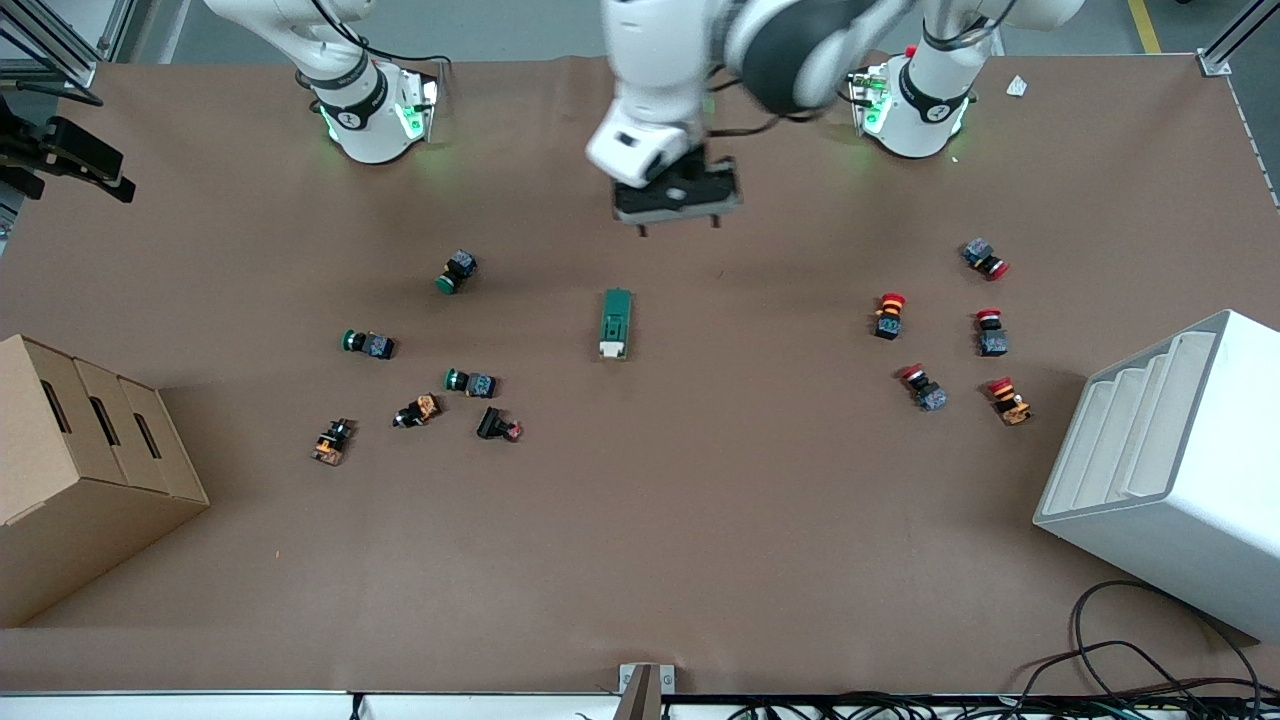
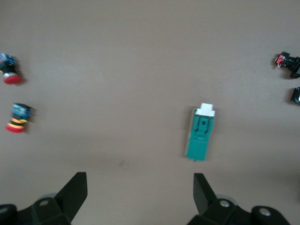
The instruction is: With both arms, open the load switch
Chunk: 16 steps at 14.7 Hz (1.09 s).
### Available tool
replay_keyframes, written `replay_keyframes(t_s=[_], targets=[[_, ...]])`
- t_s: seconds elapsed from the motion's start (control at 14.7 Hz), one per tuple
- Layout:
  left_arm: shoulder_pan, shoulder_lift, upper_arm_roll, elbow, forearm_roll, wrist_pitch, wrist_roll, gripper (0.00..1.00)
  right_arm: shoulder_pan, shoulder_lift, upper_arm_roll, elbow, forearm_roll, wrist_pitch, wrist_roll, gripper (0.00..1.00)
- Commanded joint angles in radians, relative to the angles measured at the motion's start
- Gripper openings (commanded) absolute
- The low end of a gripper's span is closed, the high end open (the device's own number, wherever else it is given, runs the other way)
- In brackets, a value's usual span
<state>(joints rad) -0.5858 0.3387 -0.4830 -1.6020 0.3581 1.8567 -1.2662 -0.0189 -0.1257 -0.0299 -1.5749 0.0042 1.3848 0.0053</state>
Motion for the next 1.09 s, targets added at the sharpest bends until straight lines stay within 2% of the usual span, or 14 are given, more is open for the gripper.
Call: replay_keyframes(t_s=[0.0,0.2,0.41,0.68,1.02], targets=[[-0.086,0.118,0.004,0.019,0.145,0.055,-0.203,1.0,-0.009,-0.005,0.005,0.004,0.005,0.002,0.001,1.0],[-0.178,0.233,0.004,0.016,0.336,0.088,-0.388,1.0,-0.004,0.004,0.007,0.024,0.005,-0.003,0.004,1.0],[-0.233,0.324,0.003,-0.038,0.568,0.119,-0.611,1.0,-0.009,0.018,0.007,0.027,0.005,0.0,-0.001,1.0],[-0.269,0.391,0.003,-0.122,0.856,0.162,-0.893,1.0,-0.015,0.031,0.005,0.026,0.017,0.003,0.001,1.0],[-0.27,0.431,0.006,-0.205,1.112,0.162,-1.018,0.98,-0.012,0.135,0.005,0.026,0.002,0.008,-0.002,1.0]])
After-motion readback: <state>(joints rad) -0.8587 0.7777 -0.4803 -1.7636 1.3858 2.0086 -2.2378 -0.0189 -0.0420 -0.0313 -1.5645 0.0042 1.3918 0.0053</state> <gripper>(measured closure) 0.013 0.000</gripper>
